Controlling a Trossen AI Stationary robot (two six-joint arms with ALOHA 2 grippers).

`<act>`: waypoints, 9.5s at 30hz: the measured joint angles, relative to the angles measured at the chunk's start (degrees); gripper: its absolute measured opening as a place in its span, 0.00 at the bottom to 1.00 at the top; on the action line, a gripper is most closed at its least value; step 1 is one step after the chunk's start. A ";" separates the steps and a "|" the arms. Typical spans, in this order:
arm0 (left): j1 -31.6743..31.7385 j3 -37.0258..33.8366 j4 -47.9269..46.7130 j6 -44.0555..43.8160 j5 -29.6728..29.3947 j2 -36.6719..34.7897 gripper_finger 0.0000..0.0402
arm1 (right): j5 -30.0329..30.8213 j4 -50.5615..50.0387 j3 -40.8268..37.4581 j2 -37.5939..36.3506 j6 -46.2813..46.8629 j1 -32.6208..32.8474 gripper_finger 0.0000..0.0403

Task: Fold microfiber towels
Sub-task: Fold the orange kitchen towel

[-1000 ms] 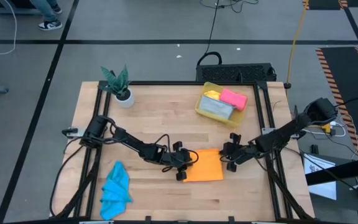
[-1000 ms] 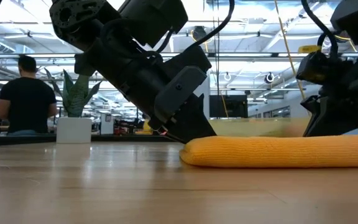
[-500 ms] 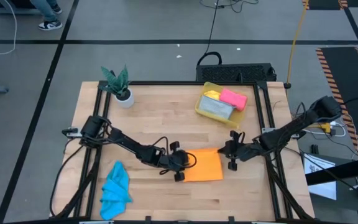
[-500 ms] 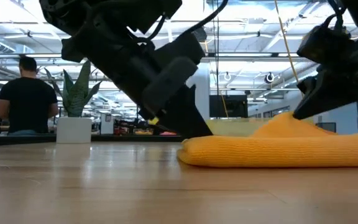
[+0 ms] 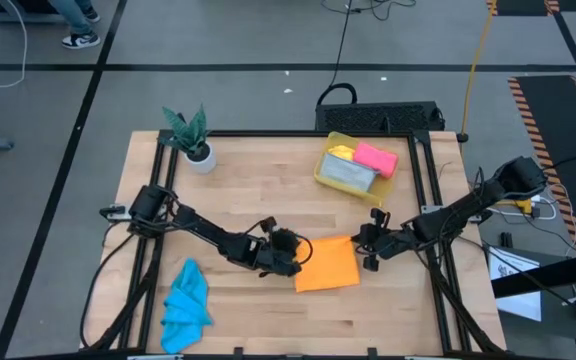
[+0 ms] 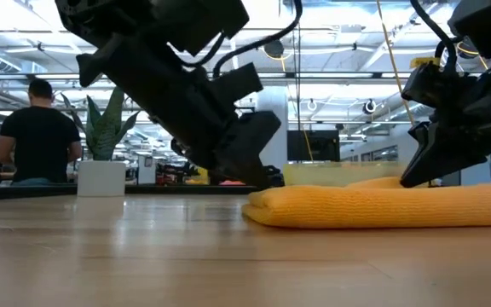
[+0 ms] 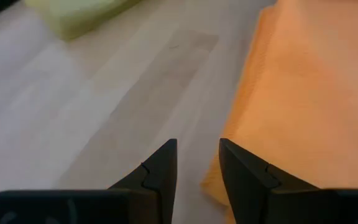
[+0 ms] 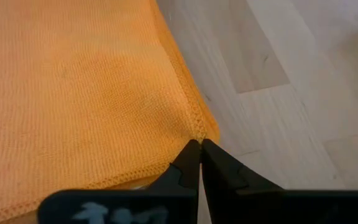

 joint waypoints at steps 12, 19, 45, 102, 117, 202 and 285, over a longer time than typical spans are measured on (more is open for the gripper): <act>3.77 0.04 0.90 -1.72 16.29 -0.08 0.15 | -0.04 0.60 0.00 0.00 -0.17 0.00 0.00; 1.64 0.04 1.68 1.82 16.16 -0.21 0.02 | -0.24 0.82 0.00 0.00 -1.23 0.00 0.00; -4.92 0.07 -3.74 -0.25 2.97 -3.73 0.02 | 0.10 8.07 -1.20 0.38 -3.75 -0.02 0.00; -8.15 0.13 4.41 4.55 26.82 -1.85 0.21 | -10.73 54.67 -4.68 21.67 -15.57 -1.25 0.18; -7.98 0.00 -6.56 5.38 35.31 -6.89 0.02 | -10.62 52.63 -4.01 20.48 -13.98 -0.08 0.18; -0.83 0.07 -12.34 4.70 15.95 -8.77 0.05 | 5.48 22.14 4.55 13.63 -7.53 3.56 0.18; 11.56 0.07 12.90 18.36 26.78 3.07 0.01 | -12.28 20.69 4.52 18.88 -13.05 7.50 0.01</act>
